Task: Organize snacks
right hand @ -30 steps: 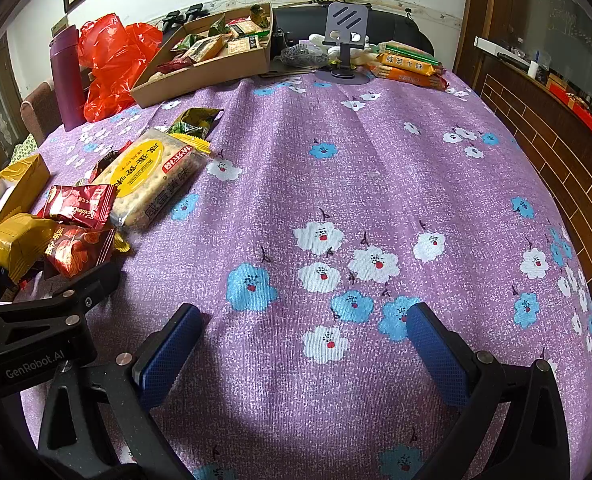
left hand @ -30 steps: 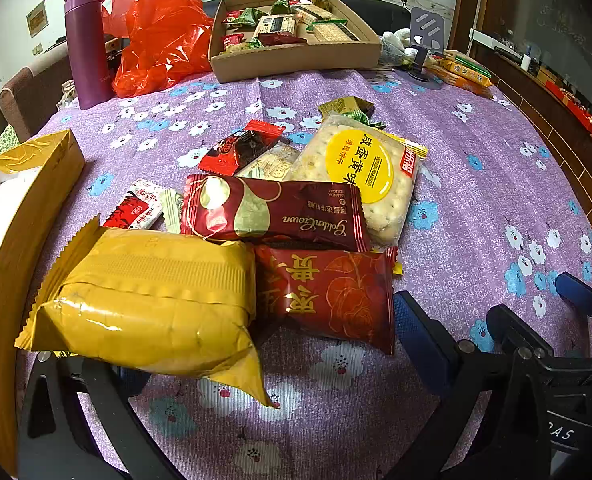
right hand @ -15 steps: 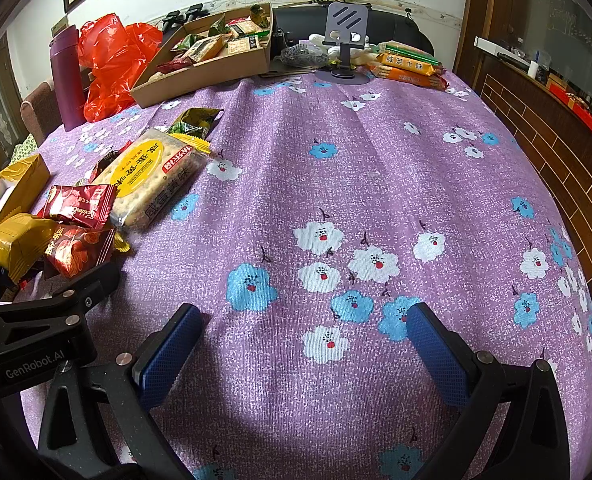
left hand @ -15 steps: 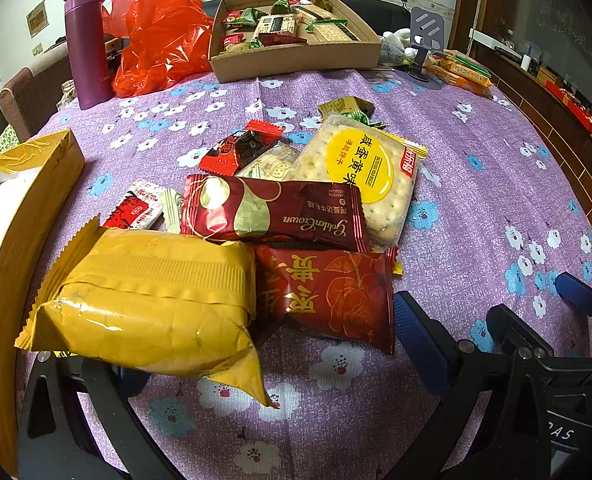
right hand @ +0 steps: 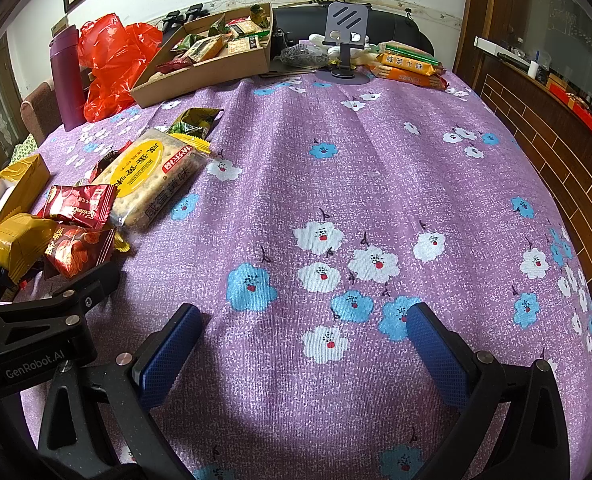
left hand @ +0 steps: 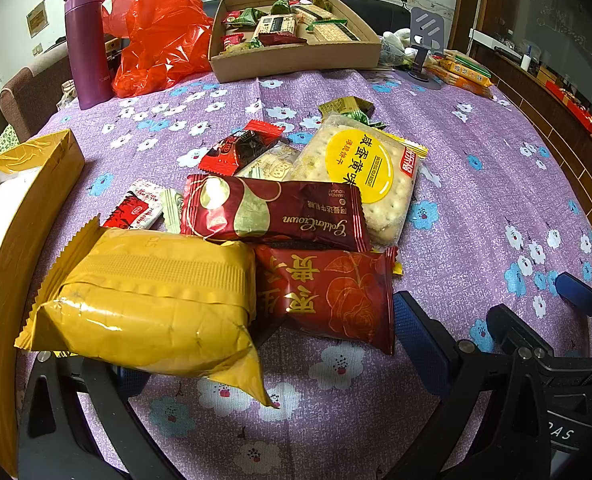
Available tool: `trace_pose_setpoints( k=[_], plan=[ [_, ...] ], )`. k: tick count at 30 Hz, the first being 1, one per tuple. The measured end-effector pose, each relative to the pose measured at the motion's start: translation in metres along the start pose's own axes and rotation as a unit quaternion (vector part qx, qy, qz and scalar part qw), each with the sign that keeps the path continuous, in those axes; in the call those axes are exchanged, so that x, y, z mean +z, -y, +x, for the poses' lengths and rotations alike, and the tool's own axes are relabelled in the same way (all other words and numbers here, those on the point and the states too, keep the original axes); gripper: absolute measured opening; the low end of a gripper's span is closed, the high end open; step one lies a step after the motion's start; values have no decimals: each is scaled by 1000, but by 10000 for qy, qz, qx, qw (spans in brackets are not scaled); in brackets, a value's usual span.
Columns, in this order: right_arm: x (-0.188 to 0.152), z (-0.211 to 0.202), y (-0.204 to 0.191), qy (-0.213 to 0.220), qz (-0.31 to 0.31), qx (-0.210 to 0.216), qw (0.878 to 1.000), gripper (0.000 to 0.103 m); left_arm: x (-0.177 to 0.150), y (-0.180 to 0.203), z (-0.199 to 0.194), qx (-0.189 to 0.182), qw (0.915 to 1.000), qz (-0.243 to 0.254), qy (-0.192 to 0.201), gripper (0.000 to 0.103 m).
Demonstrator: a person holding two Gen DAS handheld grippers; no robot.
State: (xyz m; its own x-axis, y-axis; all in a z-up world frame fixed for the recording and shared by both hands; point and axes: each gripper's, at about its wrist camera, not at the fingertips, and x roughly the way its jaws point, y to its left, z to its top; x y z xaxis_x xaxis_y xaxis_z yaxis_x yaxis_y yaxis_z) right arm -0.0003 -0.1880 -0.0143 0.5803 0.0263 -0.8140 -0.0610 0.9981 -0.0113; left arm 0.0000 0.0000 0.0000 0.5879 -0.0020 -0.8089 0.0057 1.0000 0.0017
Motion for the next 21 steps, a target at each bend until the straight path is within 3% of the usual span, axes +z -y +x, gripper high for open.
trace_pose_setpoints(
  k=[16, 21],
  plan=[
    [0, 0, 0, -1, -1, 0, 10000, 103, 0, 0, 0, -10, 10000, 2, -2, 103],
    [0, 1, -2, -5, 10, 6, 10000, 103, 3, -1, 1, -127, 9994, 176, -274, 103]
  ],
)
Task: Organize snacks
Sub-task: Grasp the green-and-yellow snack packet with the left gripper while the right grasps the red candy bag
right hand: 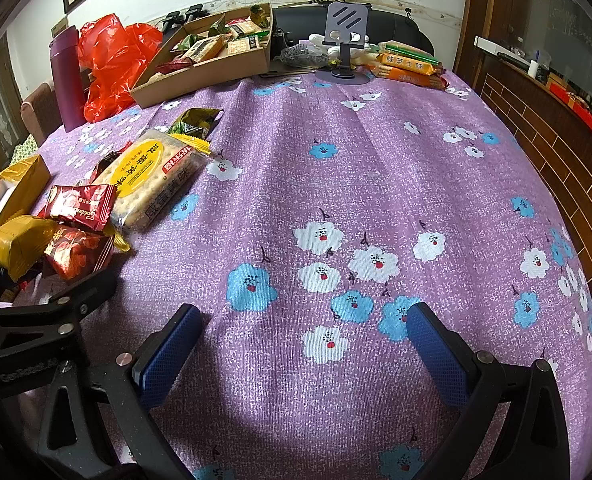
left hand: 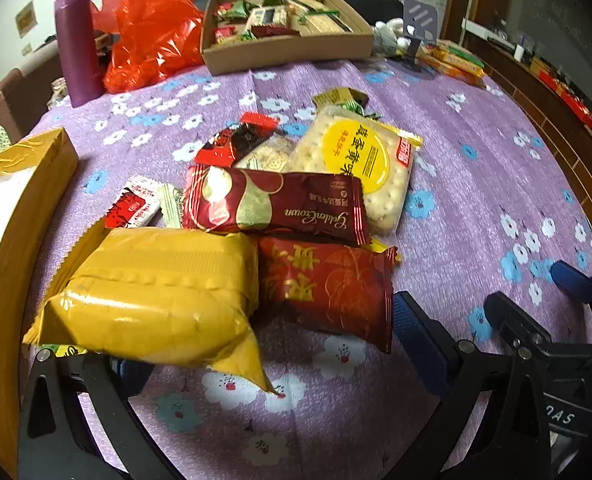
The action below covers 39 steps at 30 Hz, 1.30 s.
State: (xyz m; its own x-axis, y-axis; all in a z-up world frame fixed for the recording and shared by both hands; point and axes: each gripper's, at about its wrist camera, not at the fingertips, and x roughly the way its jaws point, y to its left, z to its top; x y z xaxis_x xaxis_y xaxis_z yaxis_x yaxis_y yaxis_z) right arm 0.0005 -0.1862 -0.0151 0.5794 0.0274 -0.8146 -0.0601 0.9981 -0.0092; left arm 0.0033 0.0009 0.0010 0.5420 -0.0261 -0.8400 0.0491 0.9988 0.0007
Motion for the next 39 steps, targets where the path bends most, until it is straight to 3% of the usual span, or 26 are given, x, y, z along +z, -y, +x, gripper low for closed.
trace_pose_setpoints(
  k=[5, 7, 10, 13, 16, 19, 23, 25, 27, 29, 32, 39],
  plan=[
    [3, -1, 3, -192, -41, 87, 9998, 103, -5, -1, -5, -211, 9994, 254, -117, 103],
    [3, -1, 3, -203, -77, 76, 9997, 103, -12, -1, -12, -485, 9981, 349, -152, 102],
    [1, 0, 2, -208, -78, 45, 9997, 103, -25, -6, -38, -1105, 9932, 364, 34, 90],
    [0, -2, 1, -198, -40, 19, 9998, 103, -37, -22, -92, -1152, 9876, 485, 954, 91],
    [-4, -4, 1, -186, 65, -30, 9998, 103, -46, -51, -145, -938, 9748, 422, 1981, 92],
    [-7, -6, 0, -195, 108, -72, 9997, 103, -51, -86, -165, -649, 9664, 266, 2474, 103],
    [-9, -8, 0, -221, 32, -44, 9997, 103, -53, -140, -144, -445, 9843, -529, 1624, 103],
    [-9, -9, -1, -262, 14, -49, 9996, 102, -63, -164, -137, -724, 9816, -909, 1517, 103],
    [-9, -14, -3, -259, 3, -4, 9997, 95, -75, -176, -138, -800, 9791, -1053, 1545, 103],
    [-8, -23, -8, -142, 38, 346, 9993, 87, -82, -180, -139, -868, 9782, -1048, 1567, 97],
    [-1, -36, -24, 154, -121, 846, 9962, 86, -88, -179, -137, -1109, 9783, -922, 1487, 82],
    [24, -26, -92, 314, -925, 1664, 9812, 84, -85, -149, -127, -1370, 9826, -379, 1192, 79]
  ],
)
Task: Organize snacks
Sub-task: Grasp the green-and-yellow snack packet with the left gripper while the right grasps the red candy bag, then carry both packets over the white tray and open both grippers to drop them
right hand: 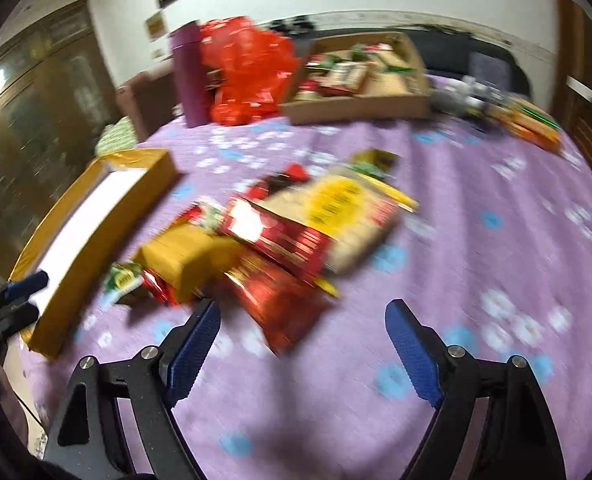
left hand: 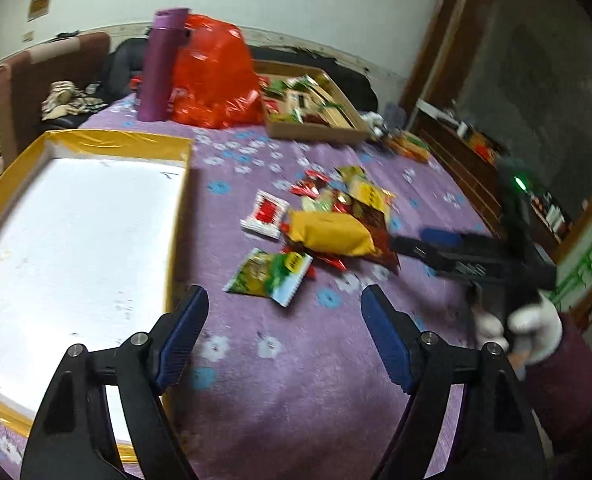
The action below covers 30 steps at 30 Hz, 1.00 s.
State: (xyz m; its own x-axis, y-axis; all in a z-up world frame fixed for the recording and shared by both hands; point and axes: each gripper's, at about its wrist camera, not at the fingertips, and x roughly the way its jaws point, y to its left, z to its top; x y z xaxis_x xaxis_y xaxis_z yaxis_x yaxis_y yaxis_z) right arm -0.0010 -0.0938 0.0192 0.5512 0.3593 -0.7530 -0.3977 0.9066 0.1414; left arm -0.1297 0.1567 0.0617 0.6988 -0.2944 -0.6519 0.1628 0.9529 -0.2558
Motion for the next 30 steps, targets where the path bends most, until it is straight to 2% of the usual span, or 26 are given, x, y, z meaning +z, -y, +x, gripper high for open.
trace_pose_setpoints(
  k=[3, 4, 6, 8, 10, 12, 17, 24, 25, 26, 28, 30],
  plan=[
    [8, 24, -16, -62, -387, -21, 9992, 78, -3, 9, 4, -28, 9997, 214, -125, 79],
    [9, 32, -19, -142, -492, -26, 9987, 73, -3, 11, 5, -54, 9994, 294, -166, 79],
    [7, 39, -22, -256, -567, 75, 9980, 58, -1, 16, 9, -80, 9988, 427, -235, 79],
    [5, 38, -23, -293, -551, 222, 9978, 38, 3, 20, 16, -44, 9978, 565, -332, 79],
    [3, 37, -22, -356, -432, 412, 9976, 34, 7, 25, 28, -2, 9962, 749, -441, 79],
    [1, 38, -21, -324, -415, 411, 9978, 32, 12, 26, 43, 95, 9945, 850, -598, 79],
    [-2, 38, -12, -222, -144, 683, 9973, 31, 24, 21, 75, 179, 9922, 822, -925, 79],
    [-4, 36, -5, -173, 23, 890, 9959, 33, 27, 20, 97, 640, 9887, 927, -990, 79],
    [-4, 37, -5, -172, 35, 907, 9957, 34, 27, 18, 98, 692, 9886, 928, -962, 72],
    [-4, 37, -4, -174, 51, 926, 9955, 34, 27, 16, 97, 800, 9883, 930, -909, 54],
    [-5, 37, -4, -175, 60, 931, 9955, 34, 29, 9, 95, 853, 9895, 795, -853, 37],
    [-5, 36, -4, -165, 51, 909, 9957, 33, 33, -1, 91, 669, 9935, 493, -775, 34]
  ],
)
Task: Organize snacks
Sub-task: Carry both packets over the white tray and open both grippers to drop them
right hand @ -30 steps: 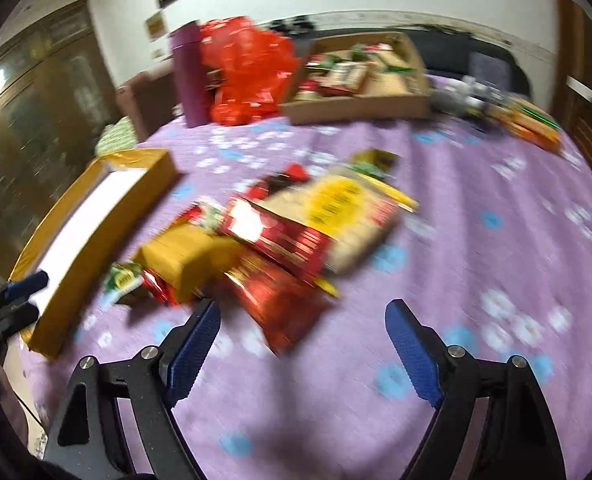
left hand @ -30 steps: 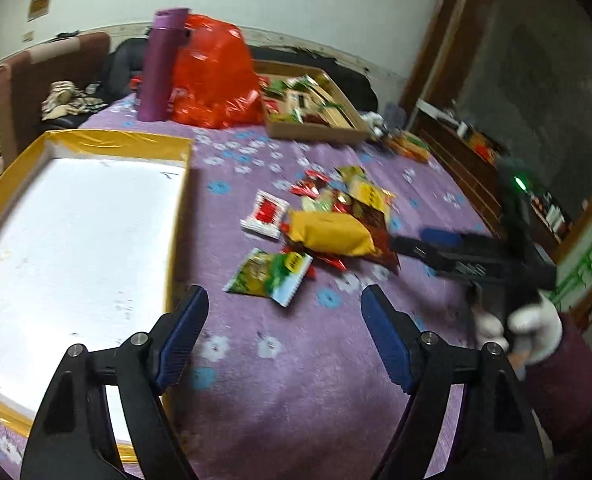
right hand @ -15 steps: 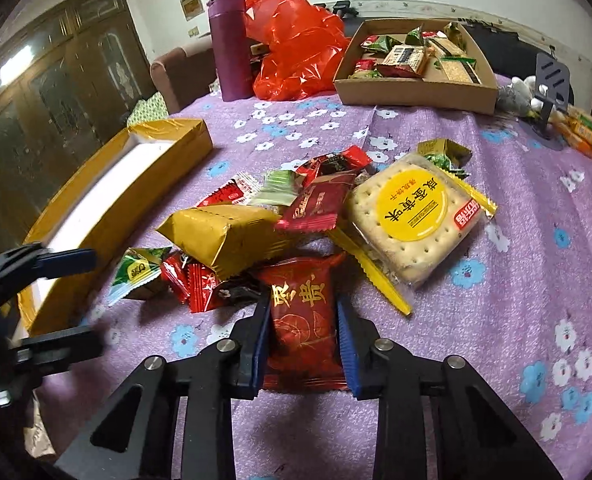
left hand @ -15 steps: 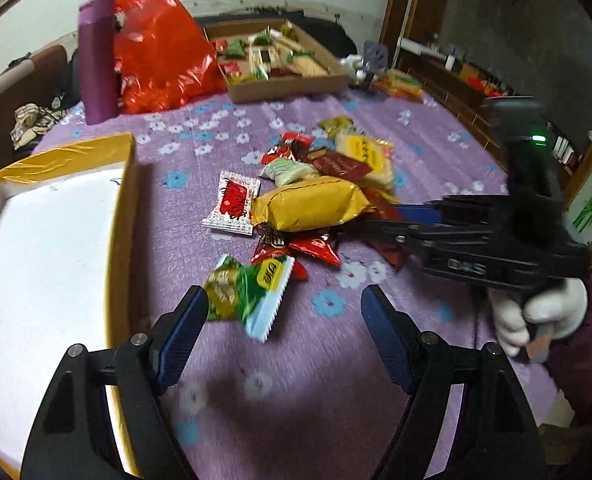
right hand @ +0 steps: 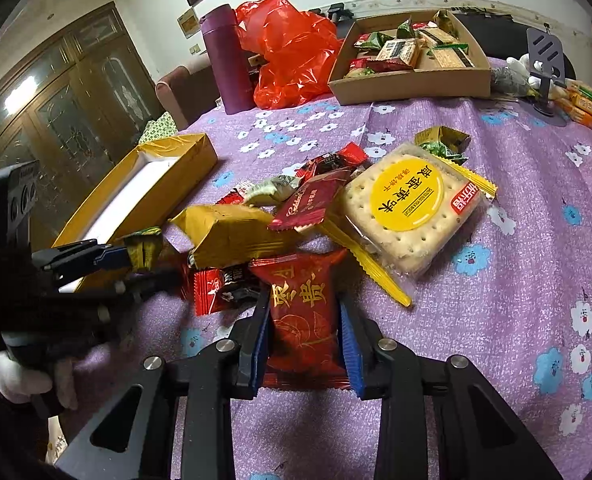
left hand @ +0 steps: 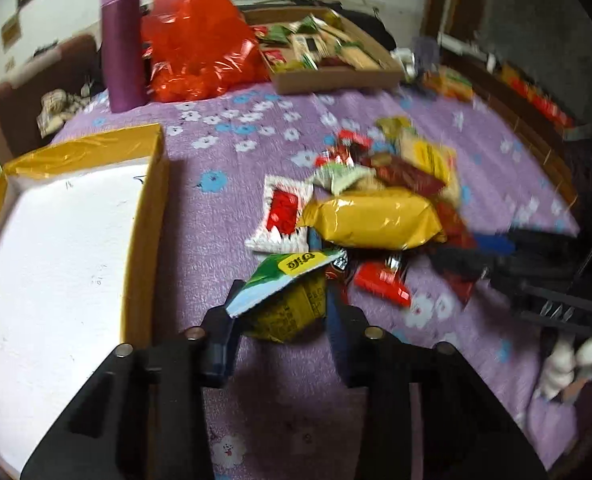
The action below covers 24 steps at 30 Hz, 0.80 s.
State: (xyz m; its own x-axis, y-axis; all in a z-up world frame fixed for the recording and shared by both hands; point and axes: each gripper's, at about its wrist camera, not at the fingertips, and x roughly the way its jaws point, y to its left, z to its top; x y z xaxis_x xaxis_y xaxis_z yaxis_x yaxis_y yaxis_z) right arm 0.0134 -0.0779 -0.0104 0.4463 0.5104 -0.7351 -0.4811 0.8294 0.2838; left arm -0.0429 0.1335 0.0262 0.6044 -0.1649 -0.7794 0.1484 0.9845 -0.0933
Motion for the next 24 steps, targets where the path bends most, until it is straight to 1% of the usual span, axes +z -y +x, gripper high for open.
trace_pose_setpoints(
  k=[2, 5, 9, 11, 16, 20, 24],
  plan=[
    [0, 0, 0, 5, -17, -38, 10000, 32, 0, -3, -1, 17, 10000, -71, 25, 34],
    [-1, -1, -1, 43, -28, -102, 9999, 31, -3, 1, -5, 31, 9999, -45, 109, 33],
    [-2, -4, -3, 120, -34, -168, 9998, 30, -4, 1, -21, -26, 9995, -128, 288, 32],
    [-2, -7, -3, 177, -30, -187, 9997, 30, -7, -3, -32, -86, 9988, -247, 413, 32],
    [-4, -17, -5, 399, 53, -106, 9991, 30, -17, -19, -62, -328, 9950, -616, 716, 32],
    [-5, -26, -17, 505, 11, -107, 9987, 30, -28, -38, -88, -273, 9918, -824, 942, 33],
    [-5, -37, -45, 586, -18, 142, 9982, 30, -40, -64, -108, -132, 9873, -1089, 1148, 33]
  ],
)
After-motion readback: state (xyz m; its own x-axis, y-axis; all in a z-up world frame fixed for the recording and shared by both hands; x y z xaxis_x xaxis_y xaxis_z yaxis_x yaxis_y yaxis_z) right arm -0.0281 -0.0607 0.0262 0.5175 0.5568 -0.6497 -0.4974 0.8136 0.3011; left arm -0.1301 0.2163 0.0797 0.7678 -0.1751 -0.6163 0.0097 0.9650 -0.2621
